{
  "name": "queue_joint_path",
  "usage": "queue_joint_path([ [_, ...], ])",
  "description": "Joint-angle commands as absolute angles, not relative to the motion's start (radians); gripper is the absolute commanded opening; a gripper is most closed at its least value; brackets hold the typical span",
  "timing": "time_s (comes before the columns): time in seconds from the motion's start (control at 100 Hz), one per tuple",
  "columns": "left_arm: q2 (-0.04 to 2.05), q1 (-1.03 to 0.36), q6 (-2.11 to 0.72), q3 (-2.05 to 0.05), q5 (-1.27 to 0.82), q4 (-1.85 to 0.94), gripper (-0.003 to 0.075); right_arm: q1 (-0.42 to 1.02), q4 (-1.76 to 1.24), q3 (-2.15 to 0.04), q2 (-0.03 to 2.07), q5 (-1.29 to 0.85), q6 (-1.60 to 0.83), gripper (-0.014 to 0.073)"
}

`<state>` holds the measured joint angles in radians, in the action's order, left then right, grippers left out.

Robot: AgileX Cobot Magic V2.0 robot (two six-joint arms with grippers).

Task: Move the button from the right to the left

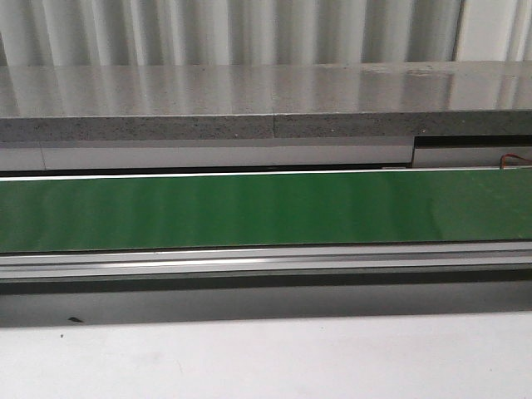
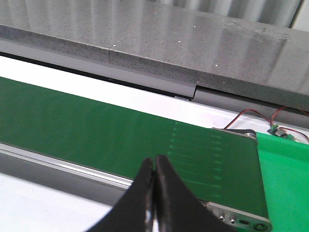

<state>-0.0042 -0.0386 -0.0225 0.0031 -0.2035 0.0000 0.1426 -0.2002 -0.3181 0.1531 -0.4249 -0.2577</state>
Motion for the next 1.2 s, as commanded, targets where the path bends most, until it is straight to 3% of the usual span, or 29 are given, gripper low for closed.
queue_joint_path([
  [0.0,-0.037,-0.038,-0.014,0.042,-0.129,-0.011,-0.0021,0.145,-0.204,-0.343,0.162,-0.348,-0.270,-0.0069],
  [0.86,-0.037,-0.038,-0.014,0.042,-0.129,-0.011,-0.0021,0.145,-0.203,-0.343,0.162,-0.342,-0.270,-0.0069],
  [1.19,-0.037,-0.038,-0.014,0.042,-0.129,-0.011,-0.0021,0.134,-0.187,-0.261,0.162,-0.069,-0.258,-0.0069],
])
